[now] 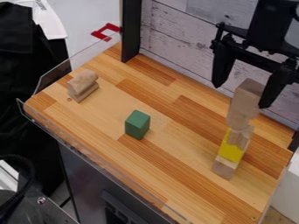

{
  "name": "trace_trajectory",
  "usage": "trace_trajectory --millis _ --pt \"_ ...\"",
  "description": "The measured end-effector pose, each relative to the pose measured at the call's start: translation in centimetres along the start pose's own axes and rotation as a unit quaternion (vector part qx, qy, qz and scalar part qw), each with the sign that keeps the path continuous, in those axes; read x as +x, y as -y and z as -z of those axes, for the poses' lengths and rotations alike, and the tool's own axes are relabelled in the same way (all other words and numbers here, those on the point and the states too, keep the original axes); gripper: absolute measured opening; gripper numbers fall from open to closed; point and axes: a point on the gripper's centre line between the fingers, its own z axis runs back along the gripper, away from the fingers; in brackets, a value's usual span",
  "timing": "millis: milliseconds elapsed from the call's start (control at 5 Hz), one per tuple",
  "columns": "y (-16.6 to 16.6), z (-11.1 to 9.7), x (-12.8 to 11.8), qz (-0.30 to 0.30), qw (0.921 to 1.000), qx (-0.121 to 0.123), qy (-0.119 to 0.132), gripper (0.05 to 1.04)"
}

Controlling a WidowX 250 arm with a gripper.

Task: Move the cube to the top of the tower

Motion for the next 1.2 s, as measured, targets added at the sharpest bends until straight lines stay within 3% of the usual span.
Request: trace_trajectory --millis 400,800,1200 --pt "-0.5 -3.8 -0.8 -0.007 0.9984 -0.022 0.052 1.000" --pt "-5.9 -5.6 -1.5 -0.077 0.9926 -0.063 0.070 1.000" --pt "-11.9 -2.8 -2.2 -0.103 0.9923 -0.019 0.066 1.000"
